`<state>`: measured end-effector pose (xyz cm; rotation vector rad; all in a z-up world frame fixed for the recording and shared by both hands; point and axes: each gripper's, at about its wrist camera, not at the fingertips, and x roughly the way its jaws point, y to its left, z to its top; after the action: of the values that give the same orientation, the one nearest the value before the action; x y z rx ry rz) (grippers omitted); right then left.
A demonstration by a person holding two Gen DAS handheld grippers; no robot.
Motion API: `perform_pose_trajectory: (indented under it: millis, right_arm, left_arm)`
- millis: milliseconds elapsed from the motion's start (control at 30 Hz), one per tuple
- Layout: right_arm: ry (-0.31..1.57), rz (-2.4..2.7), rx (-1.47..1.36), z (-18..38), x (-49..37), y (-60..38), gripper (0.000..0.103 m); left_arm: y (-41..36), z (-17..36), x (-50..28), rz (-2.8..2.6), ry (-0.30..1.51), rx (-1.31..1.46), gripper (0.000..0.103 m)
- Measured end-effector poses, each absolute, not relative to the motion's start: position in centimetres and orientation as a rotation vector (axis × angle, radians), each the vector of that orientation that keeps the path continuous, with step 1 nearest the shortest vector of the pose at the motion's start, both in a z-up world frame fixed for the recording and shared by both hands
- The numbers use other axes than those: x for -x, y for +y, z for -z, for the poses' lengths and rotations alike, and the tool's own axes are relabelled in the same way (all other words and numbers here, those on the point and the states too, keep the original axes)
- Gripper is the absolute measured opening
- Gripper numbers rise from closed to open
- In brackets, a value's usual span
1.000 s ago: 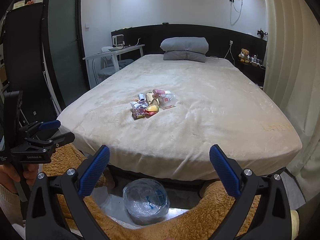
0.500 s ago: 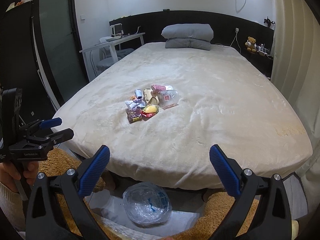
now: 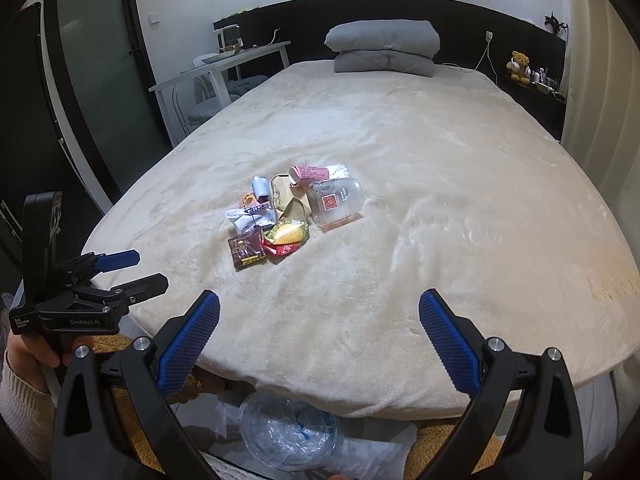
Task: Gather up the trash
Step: 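Grasp the clear plastic cup with right tool while left tool grasps dark red packet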
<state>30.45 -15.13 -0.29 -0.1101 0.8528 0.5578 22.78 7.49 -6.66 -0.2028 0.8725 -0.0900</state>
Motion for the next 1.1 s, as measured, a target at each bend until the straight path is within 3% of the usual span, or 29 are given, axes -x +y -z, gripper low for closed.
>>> perform_pose_trajectory:
  millis: [467, 833, 933, 1100]
  right_arm:
    - [0.919, -0.613, 0.186, 5.2, -41.6, -11.4, 0.099]
    - [0.968, -0.679, 0.262, 9.0, -47.8, -8.1, 0.099]
    - [0.987, -0.695, 0.268, 10.1, -49.0, -7.2, 0.099]
    - [0.985, -0.718, 0.287, 11.2, -50.5, -5.8, 0.099]
  left_arm:
    - [7.4, 13.6, -32.4, 0.055, 0.98, 0.123, 0.095]
    - [7.1, 17.0, -35.4, 0.065, 0.993, 0.066, 0.095]
    - [7.1, 17.4, -35.6, 0.063, 0.981, 0.064, 0.08]
    - [7.4, 17.6, -35.9, 0.079, 0.946, 0.081, 0.072]
